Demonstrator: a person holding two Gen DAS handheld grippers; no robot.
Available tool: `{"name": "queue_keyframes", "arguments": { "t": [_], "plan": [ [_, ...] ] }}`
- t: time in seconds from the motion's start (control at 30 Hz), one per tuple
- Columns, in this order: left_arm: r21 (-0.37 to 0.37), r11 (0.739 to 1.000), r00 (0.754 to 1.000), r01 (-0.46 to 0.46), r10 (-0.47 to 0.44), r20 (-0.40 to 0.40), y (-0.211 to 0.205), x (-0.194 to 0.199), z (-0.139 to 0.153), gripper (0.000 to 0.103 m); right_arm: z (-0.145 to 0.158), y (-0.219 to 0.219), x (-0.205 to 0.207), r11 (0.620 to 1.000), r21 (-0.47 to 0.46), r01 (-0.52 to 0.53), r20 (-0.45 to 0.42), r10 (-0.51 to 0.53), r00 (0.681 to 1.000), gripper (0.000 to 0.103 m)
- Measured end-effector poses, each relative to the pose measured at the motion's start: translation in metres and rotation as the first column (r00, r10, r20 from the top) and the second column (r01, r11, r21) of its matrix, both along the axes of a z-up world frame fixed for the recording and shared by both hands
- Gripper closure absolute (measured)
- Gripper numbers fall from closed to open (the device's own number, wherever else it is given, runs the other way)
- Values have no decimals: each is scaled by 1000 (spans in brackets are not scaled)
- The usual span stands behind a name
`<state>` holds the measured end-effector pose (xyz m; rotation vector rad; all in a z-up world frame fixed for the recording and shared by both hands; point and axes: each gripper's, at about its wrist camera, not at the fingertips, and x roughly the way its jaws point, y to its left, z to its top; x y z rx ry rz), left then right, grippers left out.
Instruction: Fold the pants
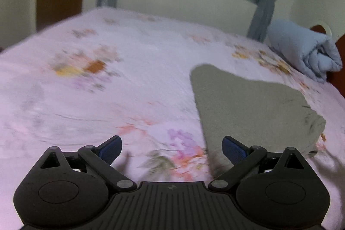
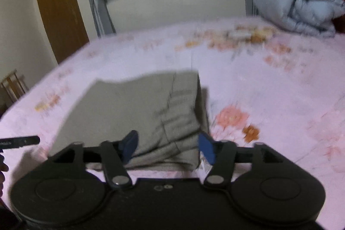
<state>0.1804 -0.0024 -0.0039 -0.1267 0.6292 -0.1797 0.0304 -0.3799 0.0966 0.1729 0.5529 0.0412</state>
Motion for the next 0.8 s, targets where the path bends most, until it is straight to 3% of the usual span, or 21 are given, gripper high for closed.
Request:
{"name": "queue_keyframes", "arguments": {
  "t": [0.1,0.3,0.43,0.57,0.67,0.8],
  "plan": [
    [25,1000,999,-11,10,39,11,-31,12,1,12,9,-40,998,-59,8,88,-3,996,6],
    [25,1000,996,9,-11,84,20,-99,26,0,16,33,-112,984,-171,57,162,-29,986,6],
    [43,997,990,68,-73,123,11,-146,28,0,11,43,-147,980,-176,93,193,-58,979,6],
    [70,992,982,104,-114,152,-4,-185,26,0,3,49,-162,981,-167,102,166,-74,983,6],
    [126,987,968,99,-125,218,-12,-207,27,0,2,54,-165,972,-206,111,183,-73,980,6],
    [114,988,967,102,-125,224,-11,-213,29,0,1,52,-170,976,-177,125,197,-90,976,6]
  ]
}}
